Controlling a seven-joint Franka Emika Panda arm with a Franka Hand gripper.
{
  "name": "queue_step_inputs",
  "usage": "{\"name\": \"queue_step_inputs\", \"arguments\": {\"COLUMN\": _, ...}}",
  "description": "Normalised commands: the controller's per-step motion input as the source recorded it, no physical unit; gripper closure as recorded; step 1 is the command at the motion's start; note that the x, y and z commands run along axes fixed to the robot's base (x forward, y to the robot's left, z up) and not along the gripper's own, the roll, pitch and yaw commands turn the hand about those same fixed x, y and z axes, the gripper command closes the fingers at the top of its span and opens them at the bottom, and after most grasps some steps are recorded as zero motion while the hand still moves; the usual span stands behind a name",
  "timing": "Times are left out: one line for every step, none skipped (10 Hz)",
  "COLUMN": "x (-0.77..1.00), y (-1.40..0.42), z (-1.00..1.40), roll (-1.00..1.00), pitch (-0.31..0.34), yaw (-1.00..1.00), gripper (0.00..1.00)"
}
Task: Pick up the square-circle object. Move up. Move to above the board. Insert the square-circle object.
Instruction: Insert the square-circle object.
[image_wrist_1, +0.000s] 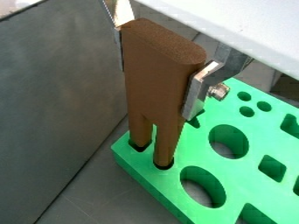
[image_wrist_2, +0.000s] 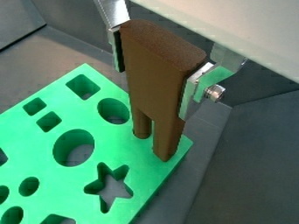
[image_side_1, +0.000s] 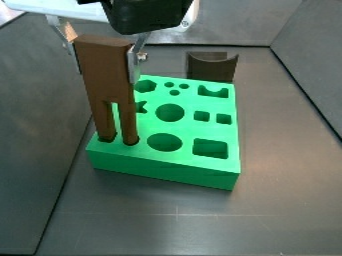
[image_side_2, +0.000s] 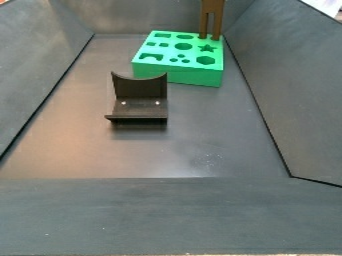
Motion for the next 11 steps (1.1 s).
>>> {"name": "queue_step_inputs", "arguments": {"x": 0.03, "y": -0.11, "z": -0.15, "roll": 0.04, "pitch": -0.2, "yaw": 0.0, "gripper": 1.0}}
{"name": "queue_step_inputs", "arguments": {"x": 0.0, "y": -0.03, "z": -0.19, "roll": 0.08, "pitch": -0.173, "yaw": 0.0, "gripper": 1.0}}
{"name": "queue_step_inputs", "arguments": {"x": 0.0, "y": -0.04, "z": -0.34, "roll": 0.17, "pitch": -0.129, "yaw": 0.0, "gripper": 1.0}}
{"name": "queue_step_inputs", "arguments": {"x": 0.0, "y": -0.13, "z": -0.47, "roll": 0.29, "pitch": -0.124, "yaw": 0.0, "gripper": 1.0}}
{"name": "queue_step_inputs", "arguments": {"x": 0.0, "y": -0.23, "z": -0.51, "roll": 0.38, "pitch": -0.117, "yaw": 0.0, "gripper": 1.0}}
{"name": "queue_step_inputs", "arguments": {"x": 0.0, "y": -0.27, "z": -0.48, "roll": 0.41, "pitch": -0.091, "yaw": 0.08, "gripper": 1.0}}
{"name": "queue_step_inputs", "arguments": {"x": -0.08, "y": -0.24, "z": -0.48, "roll": 0.4, "pitch": -0.116, "yaw": 0.17, "gripper": 1.0}}
{"name": "queue_step_inputs", "arguments": {"x": -0.13, "y": -0.14, "z": -0.45, "roll": 0.33, "pitch": -0.153, "yaw": 0.19, "gripper": 1.0}}
{"name": "queue_step_inputs", "arguments": {"x": -0.13, "y": 0.0, "z": -0.4, "roll": 0.24, "pitch": -0.133, "yaw": 0.16, "gripper": 1.0}}
{"name": "queue_step_inputs", "arguments": {"x": -0.11, "y": 0.0, "z": -0.33, "roll": 0.14, "pitch": -0.1, "yaw": 0.15, "gripper": 1.0}}
{"name": "queue_step_inputs", "arguments": {"x": -0.02, "y": 0.08, "z": -0.29, "roll": 0.04, "pitch": -0.076, "yaw": 0.08, "gripper": 1.0}}
